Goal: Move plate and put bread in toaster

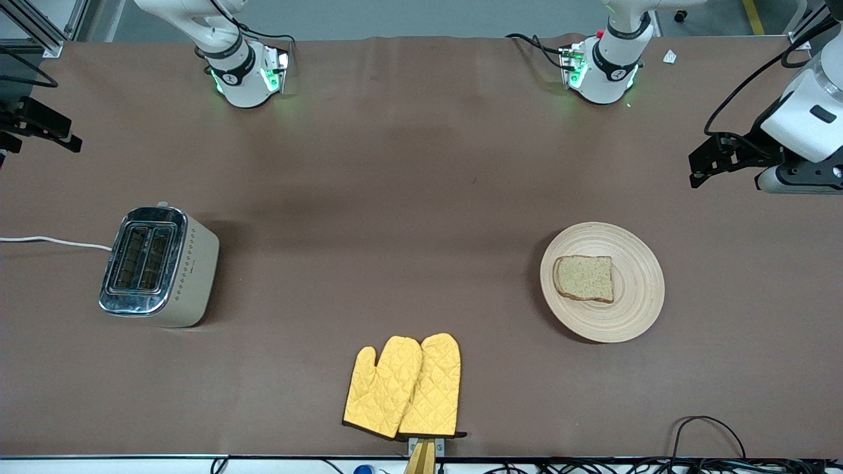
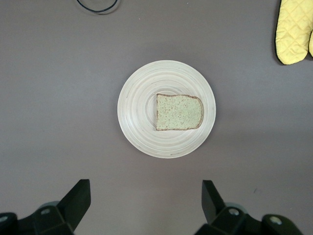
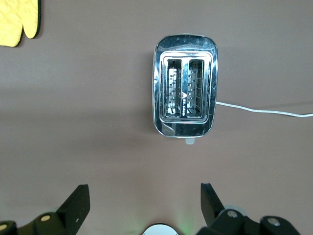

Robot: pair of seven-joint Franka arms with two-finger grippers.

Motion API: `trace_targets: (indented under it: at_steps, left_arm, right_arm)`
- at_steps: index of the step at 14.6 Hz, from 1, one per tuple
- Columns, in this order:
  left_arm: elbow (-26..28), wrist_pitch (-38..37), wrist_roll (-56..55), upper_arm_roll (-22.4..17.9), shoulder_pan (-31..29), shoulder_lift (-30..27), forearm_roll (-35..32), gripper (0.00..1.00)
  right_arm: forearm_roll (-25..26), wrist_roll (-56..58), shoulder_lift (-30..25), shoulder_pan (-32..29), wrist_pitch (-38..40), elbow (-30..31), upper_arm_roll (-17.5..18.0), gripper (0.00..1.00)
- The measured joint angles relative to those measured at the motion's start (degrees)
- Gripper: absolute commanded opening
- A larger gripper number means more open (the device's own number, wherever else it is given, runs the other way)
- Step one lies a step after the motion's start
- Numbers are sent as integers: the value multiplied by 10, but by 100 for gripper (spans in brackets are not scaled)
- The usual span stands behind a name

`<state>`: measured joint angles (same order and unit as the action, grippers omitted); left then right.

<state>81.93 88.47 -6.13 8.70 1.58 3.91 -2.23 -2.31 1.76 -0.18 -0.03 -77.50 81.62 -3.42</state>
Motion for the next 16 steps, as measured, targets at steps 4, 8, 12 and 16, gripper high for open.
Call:
trace_targets:
  at_steps: [4, 8, 12, 16]
  left_arm:
    - [0, 0, 0, -1, 0, 0, 0, 100]
    - [0, 0, -14, -1, -1, 0, 0, 100]
    - [2, -4, -14, -2, -2, 2, 0, 100]
    - [7, -9, 0, -4, -30, 18, 10, 100]
  right_arm:
    - [0, 0, 0, 0, 9, 0, -1, 100]
    - [0, 0, 0, 0, 13, 0, -1, 100]
    - [0, 0, 0, 0, 14, 0, -1, 100]
    - [0, 0, 0, 0, 15, 0, -1, 100]
